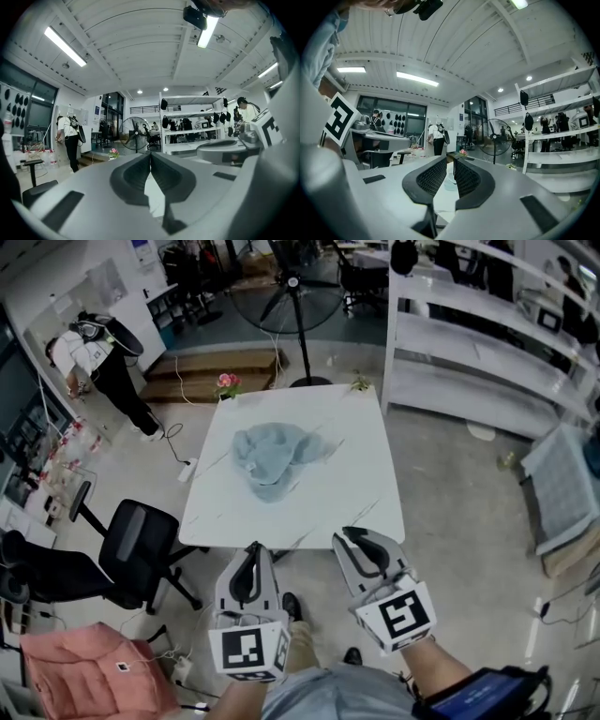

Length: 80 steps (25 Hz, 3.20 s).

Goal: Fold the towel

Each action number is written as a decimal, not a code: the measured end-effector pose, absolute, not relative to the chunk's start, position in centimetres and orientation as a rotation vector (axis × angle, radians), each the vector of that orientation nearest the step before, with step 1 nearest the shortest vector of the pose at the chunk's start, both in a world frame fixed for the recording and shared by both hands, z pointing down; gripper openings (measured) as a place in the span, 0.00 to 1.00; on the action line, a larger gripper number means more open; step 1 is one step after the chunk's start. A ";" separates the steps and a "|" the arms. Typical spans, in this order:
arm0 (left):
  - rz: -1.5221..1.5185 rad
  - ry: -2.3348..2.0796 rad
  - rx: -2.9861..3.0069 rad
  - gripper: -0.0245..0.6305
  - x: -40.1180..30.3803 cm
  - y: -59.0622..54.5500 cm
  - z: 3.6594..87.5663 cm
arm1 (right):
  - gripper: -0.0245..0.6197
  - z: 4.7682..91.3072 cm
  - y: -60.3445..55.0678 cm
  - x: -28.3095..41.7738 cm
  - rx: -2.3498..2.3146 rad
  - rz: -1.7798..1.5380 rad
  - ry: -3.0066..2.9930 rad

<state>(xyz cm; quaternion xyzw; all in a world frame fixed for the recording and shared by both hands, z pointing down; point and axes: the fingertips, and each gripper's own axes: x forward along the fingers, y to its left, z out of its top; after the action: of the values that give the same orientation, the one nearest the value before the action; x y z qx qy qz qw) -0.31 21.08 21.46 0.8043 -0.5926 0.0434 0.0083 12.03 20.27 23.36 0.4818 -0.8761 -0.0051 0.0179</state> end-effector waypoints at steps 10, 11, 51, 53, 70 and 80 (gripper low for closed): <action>0.144 -1.752 2.524 0.05 -8.1 5.3 24.6 | 0.13 25.5 5.1 6.7 1.562 0.011 -2.609; 0.155 -1.739 2.532 0.05 -8.9 3.7 24.9 | 0.13 25.6 3.6 6.1 1.573 0.013 -2.594; 0.767 -1.262 2.405 0.38 -0.6 -10.8 47.3 | 0.38 42.7 -16.8 12.6 1.489 0.450 -2.380; 0.815 -1.245 2.401 0.40 -0.2 -10.6 48.0 | 0.38 44.0 -17.0 12.9 1.461 0.504 -2.374; 0.820 -1.378 2.230 0.08 -3.5 -12.1 48.8 | 0.28 48.9 -17.5 10.9 1.259 0.868 -2.369; 0.718 -1.538 2.285 0.07 -8.2 -14.9 40.4 | 0.08 41.0 -19.1 11.1 1.396 0.601 -2.421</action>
<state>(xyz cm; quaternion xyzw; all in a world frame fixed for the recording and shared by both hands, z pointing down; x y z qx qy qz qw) -8.25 -14.95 40.45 0.7941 -0.5344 0.2495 0.1470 11.14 -19.14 41.04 0.4836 -0.8384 0.2081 0.1412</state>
